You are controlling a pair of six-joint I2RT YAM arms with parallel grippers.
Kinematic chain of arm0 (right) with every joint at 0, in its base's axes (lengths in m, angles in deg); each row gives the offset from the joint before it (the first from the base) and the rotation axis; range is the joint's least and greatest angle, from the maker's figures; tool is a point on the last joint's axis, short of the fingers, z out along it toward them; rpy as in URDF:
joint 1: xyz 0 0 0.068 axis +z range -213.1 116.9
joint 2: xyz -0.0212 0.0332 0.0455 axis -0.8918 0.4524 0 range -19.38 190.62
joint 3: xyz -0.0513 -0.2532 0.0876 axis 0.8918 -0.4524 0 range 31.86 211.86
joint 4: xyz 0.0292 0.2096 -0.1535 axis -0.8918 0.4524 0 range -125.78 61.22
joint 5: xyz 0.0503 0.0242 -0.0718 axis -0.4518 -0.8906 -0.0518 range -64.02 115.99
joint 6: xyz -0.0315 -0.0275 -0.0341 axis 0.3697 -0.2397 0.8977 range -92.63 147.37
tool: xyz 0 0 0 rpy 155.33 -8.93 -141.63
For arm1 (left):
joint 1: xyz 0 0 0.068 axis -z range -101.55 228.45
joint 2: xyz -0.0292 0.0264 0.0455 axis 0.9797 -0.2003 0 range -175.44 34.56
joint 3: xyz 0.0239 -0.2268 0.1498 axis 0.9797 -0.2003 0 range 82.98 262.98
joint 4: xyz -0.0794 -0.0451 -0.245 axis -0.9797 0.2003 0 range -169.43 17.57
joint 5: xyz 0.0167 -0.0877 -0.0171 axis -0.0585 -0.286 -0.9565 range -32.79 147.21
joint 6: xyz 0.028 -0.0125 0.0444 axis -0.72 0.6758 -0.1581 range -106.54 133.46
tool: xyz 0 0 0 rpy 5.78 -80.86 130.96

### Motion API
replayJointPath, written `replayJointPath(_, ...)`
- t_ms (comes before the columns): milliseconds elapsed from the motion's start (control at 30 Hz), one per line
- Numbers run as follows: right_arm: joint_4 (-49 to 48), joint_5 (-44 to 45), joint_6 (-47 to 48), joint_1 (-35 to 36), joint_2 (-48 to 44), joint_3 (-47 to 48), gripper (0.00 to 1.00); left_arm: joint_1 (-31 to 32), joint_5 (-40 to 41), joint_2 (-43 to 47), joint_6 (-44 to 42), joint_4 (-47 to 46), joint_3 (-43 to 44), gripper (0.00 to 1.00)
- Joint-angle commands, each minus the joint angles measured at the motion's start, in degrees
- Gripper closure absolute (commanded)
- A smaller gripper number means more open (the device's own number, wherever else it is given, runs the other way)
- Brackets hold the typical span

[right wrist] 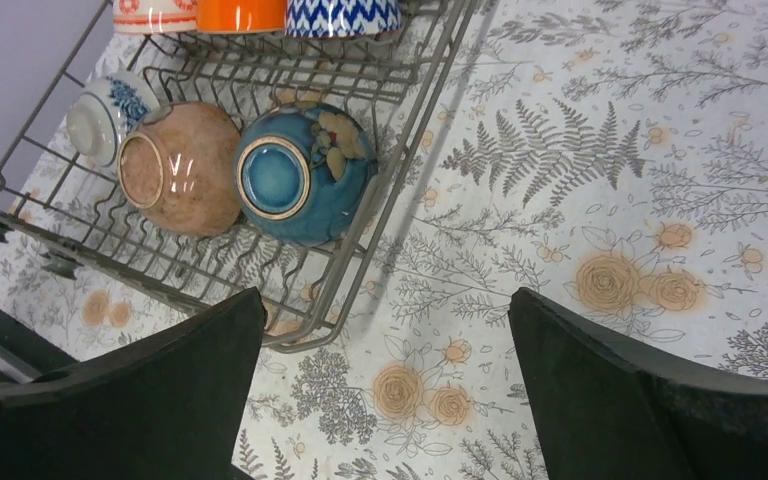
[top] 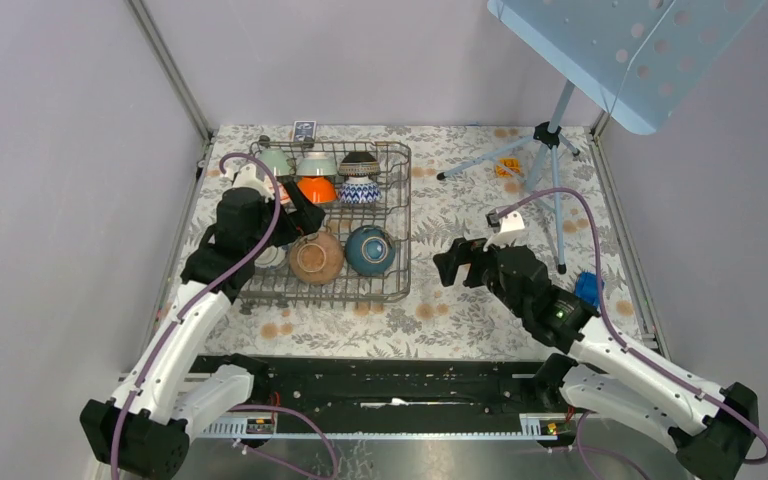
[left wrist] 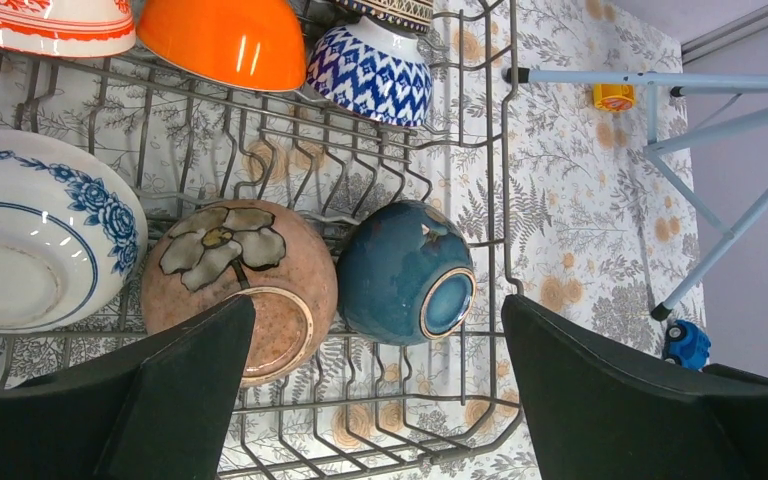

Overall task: Unload the bowls from the dish rack
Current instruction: Adjust the dish rack at the center of the board.

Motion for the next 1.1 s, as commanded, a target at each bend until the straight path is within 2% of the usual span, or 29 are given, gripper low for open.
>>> replayJointPath(0,-0.02,3.83,0.19,-0.03,-1.92,0.22,0.0,0.09,0.89,0.32,-1.16,-3.84,0.38,0.01)
replayJointPath(200,0.53,7.86,0.24,0.02,-2.08,1.87,0.0,0.08,-1.24,0.44,-0.91,-4.01,0.56,0.01)
replayJointPath(300,3.0,5.56,2.33,0.06,-0.68,4.11,0.0,0.1,-1.71,1.69,-0.7,-4.58,-0.32,0.01)
replayJointPath(433,1.13,5.89,2.09,0.01,-0.41,3.99,0.0,0.09,-1.71,5.36,0.4,-7.11,-2.43,0.01)
replayJointPath(567,0.79,-0.21,2.36,-0.03,2.75,6.95,0.01,0.07,-1.86,8.58,2.12,-9.15,-4.63,0.01)
replayJointPath(667,2.31,-2.6,0.71,0.01,7.85,11.45,0.05,0.1,-3.63,8.31,2.44,-8.07,-4.72,0.01)
replayJointPath(800,-3.5,-5.48,-2.3,0.1,12.66,12.28,0.1,0.07,-4.52,6.04,3.01,-5.0,-4.06,0.01)
replayJointPath(900,-3.84,-6.63,-4.39,0.1,17.41,15.21,0.16,0.01,-4.64,4.71,2.48,-2.26,-3.45,0.01)
replayJointPath(1067,-4.54,-7.16,-6.99,0.1,26.0,19.21,0.34,-0.02,-7.01,6.1,0.73,-1.67,-4.31,0.01)
